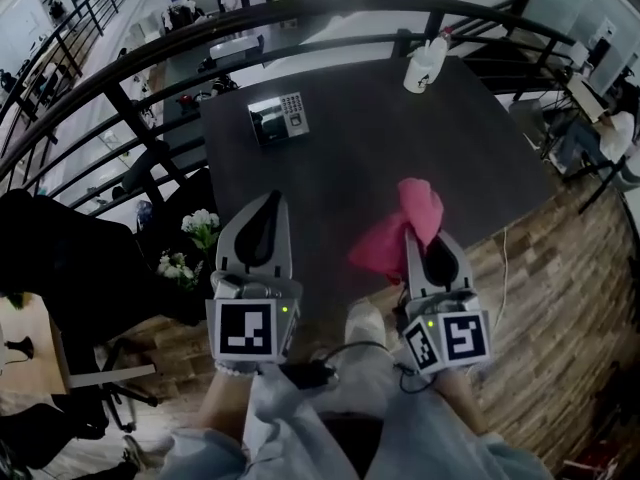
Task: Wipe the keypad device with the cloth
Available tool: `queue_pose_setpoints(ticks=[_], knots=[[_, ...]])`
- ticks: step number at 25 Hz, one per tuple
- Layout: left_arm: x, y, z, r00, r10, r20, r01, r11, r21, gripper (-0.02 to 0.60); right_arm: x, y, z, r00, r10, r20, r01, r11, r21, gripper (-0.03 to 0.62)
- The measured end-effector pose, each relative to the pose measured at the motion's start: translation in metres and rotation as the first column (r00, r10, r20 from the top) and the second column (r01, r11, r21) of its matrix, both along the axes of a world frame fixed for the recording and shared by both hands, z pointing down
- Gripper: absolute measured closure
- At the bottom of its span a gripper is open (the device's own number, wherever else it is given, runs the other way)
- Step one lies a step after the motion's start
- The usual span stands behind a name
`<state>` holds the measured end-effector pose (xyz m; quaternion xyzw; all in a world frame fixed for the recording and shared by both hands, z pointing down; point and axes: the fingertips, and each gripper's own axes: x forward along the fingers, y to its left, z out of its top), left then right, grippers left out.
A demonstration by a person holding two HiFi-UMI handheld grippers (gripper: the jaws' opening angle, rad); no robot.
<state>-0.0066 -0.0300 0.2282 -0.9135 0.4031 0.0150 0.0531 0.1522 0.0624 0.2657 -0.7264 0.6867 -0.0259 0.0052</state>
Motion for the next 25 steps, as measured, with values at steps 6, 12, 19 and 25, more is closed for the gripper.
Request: queue_pose_setpoints(ticks=[6, 12, 19, 25], knots=[[0.020, -0.038, 0.014, 0.998, -0.052, 0.026, 0.052, 0.999, -0.008, 0.580, 0.013, -0.050, 0.011, 0.996, -0.087, -0.003, 0.087, 0.996, -0.017, 0.517], [0.041, -0.077, 0.023, 0.993, -0.117, 0.020, 0.118, 0.992, -0.039, 0.580, 0.036, -0.105, 0.022, 0.984, -0.176, 0.005, 0.176, 0.983, -0.052, 0.516], [0.052, -0.113, 0.045, 0.978, -0.207, 0.018, 0.207, 0.975, -0.077, 0.580, 0.049, -0.168, 0.037, 0.954, -0.298, -0.008, 0.297, 0.952, -0.076, 0.516], [0.069, -0.138, 0.055, 0.962, -0.272, 0.030, 0.274, 0.959, -0.072, 0.580, 0.069, -0.215, 0.052, 0.941, -0.338, -0.001, 0.337, 0.939, -0.069, 0.516]])
